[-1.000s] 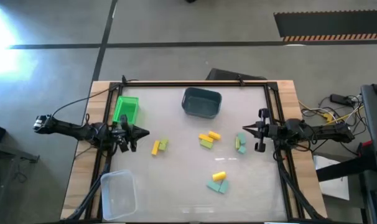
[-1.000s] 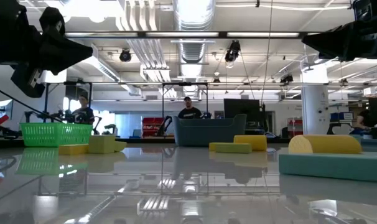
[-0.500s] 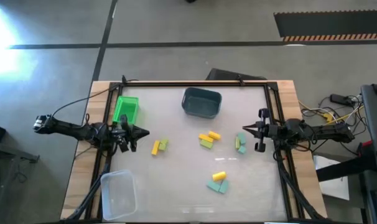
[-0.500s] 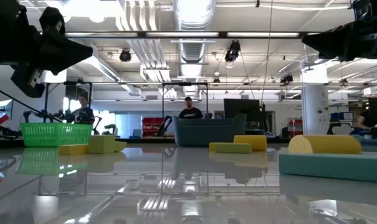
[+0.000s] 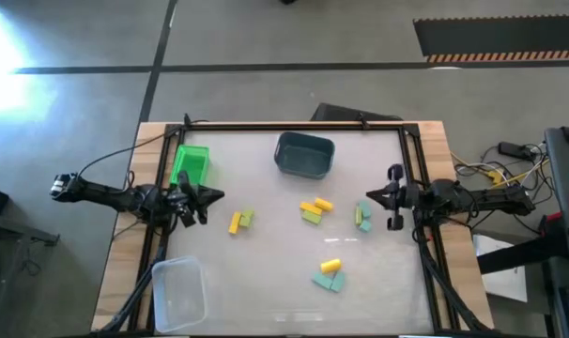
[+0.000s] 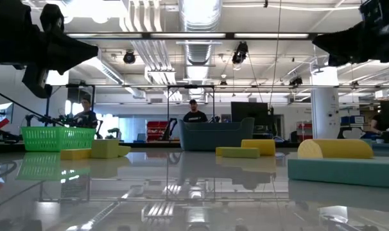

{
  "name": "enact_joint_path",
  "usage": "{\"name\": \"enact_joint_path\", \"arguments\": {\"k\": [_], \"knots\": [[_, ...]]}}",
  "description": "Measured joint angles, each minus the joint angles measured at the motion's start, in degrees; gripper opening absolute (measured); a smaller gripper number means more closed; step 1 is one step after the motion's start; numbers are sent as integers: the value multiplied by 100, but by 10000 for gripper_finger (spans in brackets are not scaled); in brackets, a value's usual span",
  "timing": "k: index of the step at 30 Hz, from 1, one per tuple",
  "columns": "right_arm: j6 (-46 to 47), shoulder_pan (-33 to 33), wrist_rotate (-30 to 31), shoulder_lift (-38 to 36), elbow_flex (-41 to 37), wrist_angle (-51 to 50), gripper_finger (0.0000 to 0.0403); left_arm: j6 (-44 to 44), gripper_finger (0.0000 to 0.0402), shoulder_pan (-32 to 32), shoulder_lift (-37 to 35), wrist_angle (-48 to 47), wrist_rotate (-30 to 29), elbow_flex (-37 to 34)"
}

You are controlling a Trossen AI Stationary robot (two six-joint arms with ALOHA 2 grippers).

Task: Sort & place blocks by color
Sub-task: Put the yellow block into the blue bin

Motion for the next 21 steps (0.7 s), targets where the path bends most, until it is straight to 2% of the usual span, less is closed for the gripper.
{"name": "enact_joint_path", "arguments": {"k": [2,5,9,14,16,18,21], "knots": [[1342,3,-75,1,0,60,9,0,10,-1,-4,97,-3,0],[2268,-11,-71,1,0,76,9,0,10,1,-4,126,-6,0],[2379,-11,-75,0,0,82,9,0,10,1,8,124,-79,0],[2025,-11,-71,1,0,107,9,1,10,-1,31,128,-67,0],[1777,-9,108,0,0,128,9,-5,10,1,44,125,52,0],[1658,-11,460,1,0,218,9,-25,10,-1,44,126,385,0],[1669,-11,573,15,0,549,9,-742,10,-1,83,173,1580,0]]}}
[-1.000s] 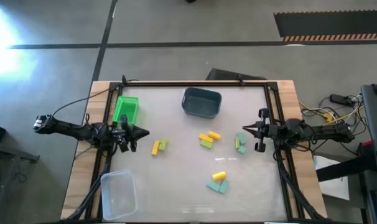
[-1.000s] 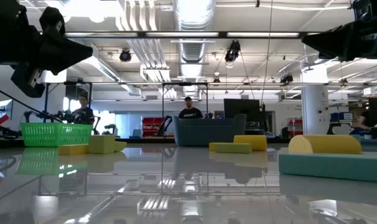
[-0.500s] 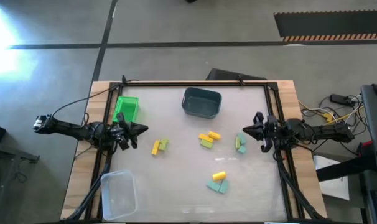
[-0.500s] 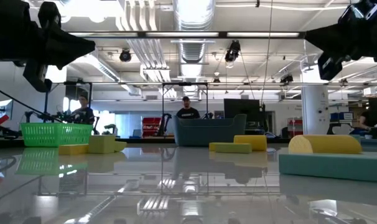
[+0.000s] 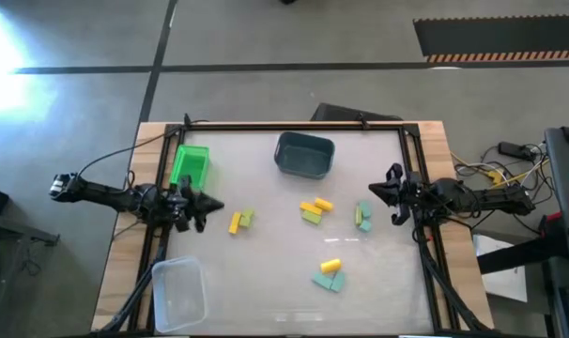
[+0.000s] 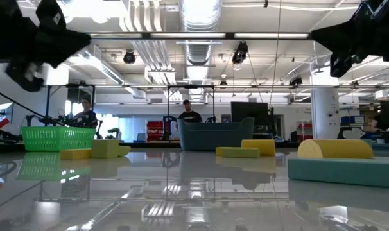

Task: Sort & place blocks by color
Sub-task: Put the yellow block into the blue bin

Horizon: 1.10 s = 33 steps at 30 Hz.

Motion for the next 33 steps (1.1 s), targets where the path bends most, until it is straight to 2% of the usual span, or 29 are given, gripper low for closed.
{"name": "enact_joint_path", "arguments": {"k": [2,4,6,10,11,14,17,22,28,33], "knots": [[-43,0,1,52,0,235,9,-628,10,-2,0,138,689,0],[-136,0,4,143,1,549,9,-1271,10,-2,-7,280,1067,0],[-353,0,52,273,2,895,9,-2288,10,-2,-6,541,1345,0],[-897,0,461,676,2,1545,9,-5312,10,-2,-15,1014,1264,0],[-992,0,601,789,2,1704,9,-5842,10,0,-15,1076,1166,0],[-1175,-2,846,1162,2,2309,9,-6628,10,0,7,1319,910,0],[-1243,-2,855,1537,2,2807,9,-6706,10,-1,134,1766,880,0],[-1210,-2,860,2065,2,3107,9,-6244,10,-2,413,2640,881,-2],[-1294,-2,868,2654,2,3852,9,-6433,10,-5,710,3256,1040,-2],[-1400,0,1117,3121,116,4222,9,-5961,10,-2,928,3933,541,37]]}}
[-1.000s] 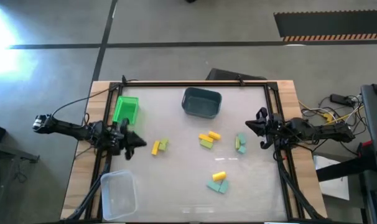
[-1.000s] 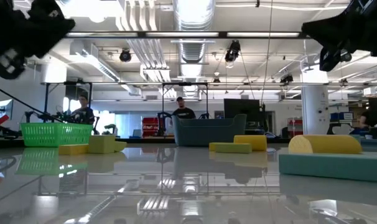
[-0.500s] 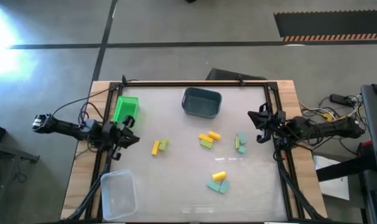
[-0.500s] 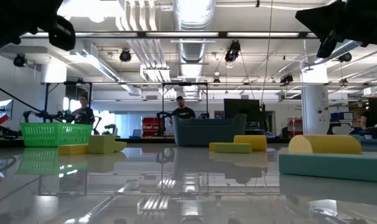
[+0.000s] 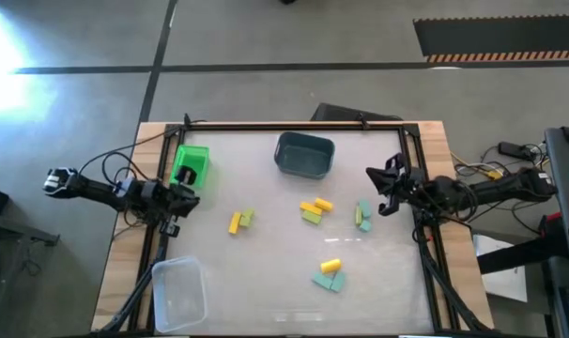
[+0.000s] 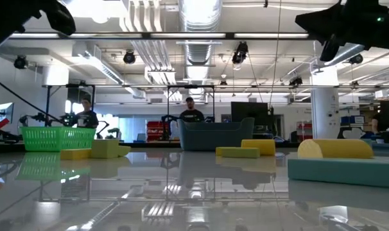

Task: Sort & place blocks by color
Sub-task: Put the yellow block into the blue bin

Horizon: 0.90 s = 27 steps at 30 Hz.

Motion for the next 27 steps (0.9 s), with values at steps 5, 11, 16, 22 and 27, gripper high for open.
{"name": "enact_joint_path", "arguments": {"k": [5,11,16,22,27], "knots": [[-236,0,197,577,483,-11,9,1109,10,-1,133,75,-441,273],[-292,0,191,1268,1181,-933,9,2328,10,0,174,307,-1559,374],[-228,5,194,1661,2001,-2750,9,2395,10,0,64,382,-2324,336],[118,123,189,2157,3312,-5889,9,2351,10,0,-17,376,-2362,264],[623,166,176,2704,4258,-8207,9,2345,10,-1,5,365,-2360,233]]}}
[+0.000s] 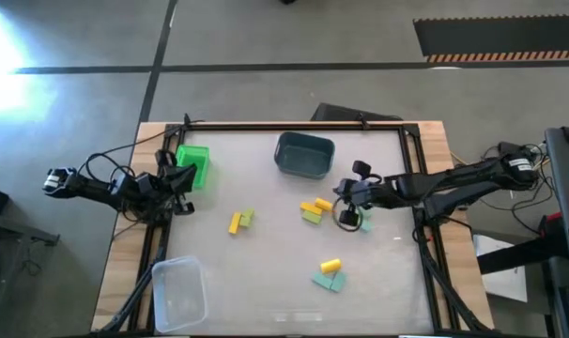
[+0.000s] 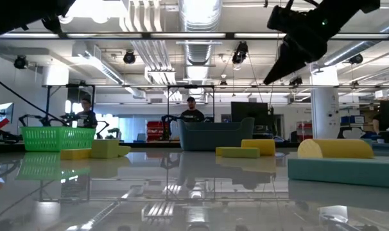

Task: Sort & place blocks by color
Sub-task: Put the yellow block into the blue bin

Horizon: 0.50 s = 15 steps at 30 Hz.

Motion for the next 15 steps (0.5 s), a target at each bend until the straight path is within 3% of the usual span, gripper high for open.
{"name": "enact_joint_path", "arguments": {"k": [4,8,15], "knots": [[274,-2,-34,362,393,-861,9,-2,10,-1,1,1,0,-36],[448,-20,-368,631,569,-974,24,-9,10,-3,-4,4,0,-38],[795,-44,-591,1065,675,-927,121,-11,10,-3,13,9,2,-38]]}}
